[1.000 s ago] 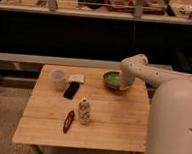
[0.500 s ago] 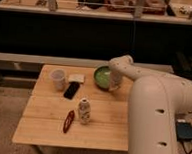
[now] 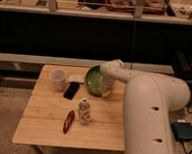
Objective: Drag the ceramic bowl in a circle
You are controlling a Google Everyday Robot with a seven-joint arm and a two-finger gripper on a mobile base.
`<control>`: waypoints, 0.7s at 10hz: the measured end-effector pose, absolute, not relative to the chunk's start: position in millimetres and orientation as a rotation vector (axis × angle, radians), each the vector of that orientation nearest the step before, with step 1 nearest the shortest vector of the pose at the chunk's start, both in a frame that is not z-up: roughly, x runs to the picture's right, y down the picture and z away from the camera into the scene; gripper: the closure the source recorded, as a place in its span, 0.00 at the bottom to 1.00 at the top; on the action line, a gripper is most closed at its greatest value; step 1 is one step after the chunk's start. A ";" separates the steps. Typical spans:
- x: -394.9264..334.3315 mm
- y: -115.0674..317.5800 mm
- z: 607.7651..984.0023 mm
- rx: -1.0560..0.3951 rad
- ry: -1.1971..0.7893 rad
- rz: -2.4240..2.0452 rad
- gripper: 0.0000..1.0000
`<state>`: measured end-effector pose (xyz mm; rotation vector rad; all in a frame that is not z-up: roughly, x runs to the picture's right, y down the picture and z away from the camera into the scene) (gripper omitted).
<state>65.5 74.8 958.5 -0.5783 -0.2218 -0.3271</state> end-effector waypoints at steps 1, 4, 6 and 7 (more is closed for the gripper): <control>66.0 75.0 958.4 -0.579 -0.222 -0.325 1.00; 61.5 84.7 950.6 -0.595 -0.242 -0.358 1.00; 60.4 84.9 950.2 -0.598 -0.244 -0.356 1.00; 60.6 84.7 950.4 -0.597 -0.244 -0.356 1.00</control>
